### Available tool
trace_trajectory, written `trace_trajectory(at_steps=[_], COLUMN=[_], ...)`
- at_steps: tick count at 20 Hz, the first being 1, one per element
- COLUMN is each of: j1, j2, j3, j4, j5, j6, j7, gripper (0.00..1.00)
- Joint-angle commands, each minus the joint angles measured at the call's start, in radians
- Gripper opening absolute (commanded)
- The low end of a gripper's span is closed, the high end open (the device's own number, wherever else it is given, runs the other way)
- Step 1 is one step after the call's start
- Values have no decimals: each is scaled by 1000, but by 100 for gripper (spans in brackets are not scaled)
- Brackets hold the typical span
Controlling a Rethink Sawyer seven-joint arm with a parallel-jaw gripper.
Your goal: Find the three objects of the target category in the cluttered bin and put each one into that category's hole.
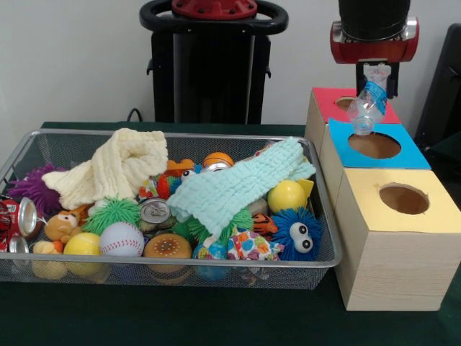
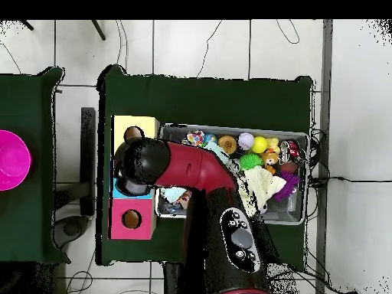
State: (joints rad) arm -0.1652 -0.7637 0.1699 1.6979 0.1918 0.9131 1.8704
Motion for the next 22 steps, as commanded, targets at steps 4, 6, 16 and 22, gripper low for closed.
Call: trace_trajectory(at_steps=[4,6,16,22], j1=[16,16,3,8], j2=[-20,-15,114,173], j3=[2,0,-18,-23], j4=[49,53,3,-28], j5=[120,128,80,70], j6=[234,254,190,190], j7=[277,269,189,184], gripper=[0,0,0,0])
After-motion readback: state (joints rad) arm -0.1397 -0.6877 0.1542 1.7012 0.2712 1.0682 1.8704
